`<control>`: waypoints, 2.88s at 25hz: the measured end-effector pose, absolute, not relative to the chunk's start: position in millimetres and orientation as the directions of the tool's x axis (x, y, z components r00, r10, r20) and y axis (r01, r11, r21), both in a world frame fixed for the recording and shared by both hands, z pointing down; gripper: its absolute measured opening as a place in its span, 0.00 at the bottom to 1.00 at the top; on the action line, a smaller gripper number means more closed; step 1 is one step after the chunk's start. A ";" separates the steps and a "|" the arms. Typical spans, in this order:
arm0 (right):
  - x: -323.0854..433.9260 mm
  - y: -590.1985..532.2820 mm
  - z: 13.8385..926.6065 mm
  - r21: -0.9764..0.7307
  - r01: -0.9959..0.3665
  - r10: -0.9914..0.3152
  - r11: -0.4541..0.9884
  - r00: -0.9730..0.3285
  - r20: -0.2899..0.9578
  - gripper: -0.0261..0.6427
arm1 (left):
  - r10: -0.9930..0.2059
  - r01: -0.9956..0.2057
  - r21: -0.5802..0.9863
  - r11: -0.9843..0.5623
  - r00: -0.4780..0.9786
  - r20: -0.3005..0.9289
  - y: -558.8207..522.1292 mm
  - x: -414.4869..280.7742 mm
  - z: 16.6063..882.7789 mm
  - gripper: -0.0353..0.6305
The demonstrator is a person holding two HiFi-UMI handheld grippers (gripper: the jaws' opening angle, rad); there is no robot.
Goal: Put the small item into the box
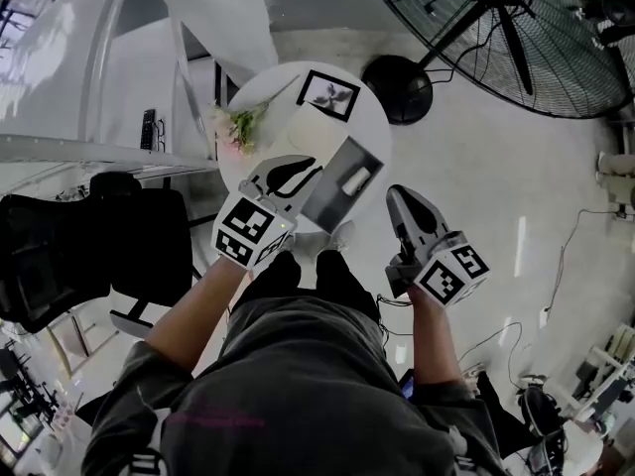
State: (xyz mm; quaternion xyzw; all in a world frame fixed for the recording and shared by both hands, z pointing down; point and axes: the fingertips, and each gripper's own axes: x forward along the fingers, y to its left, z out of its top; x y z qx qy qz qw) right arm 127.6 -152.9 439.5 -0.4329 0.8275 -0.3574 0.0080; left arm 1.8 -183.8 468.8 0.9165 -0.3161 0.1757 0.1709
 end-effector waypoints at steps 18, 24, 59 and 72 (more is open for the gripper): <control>80.1 -143.0 381.0 -0.523 -0.741 -0.776 0.421 -0.593 0.216 0.07 | -0.573 -0.623 0.153 -0.767 0.773 0.273 -166.9 -63.3 379.6 0.10; 70.7 -141.8 368.9 -0.512 -0.742 -0.783 0.432 -0.591 0.196 0.07 | -0.575 -0.619 0.163 -0.768 0.779 0.252 -160.8 -78.9 369.5 0.09; 64.9 -143.9 364.3 -0.464 -0.736 -0.748 0.494 -0.631 0.205 0.07 | -0.551 -0.582 0.164 -0.796 0.810 0.199 -148.4 -65.1 349.4 0.08; 69.7 -144.7 366.5 -0.469 -0.724 -0.733 0.505 -0.647 0.209 0.07 | -0.552 -0.588 0.170 -0.791 0.806 0.215 -146.5 -57.1 352.2 0.08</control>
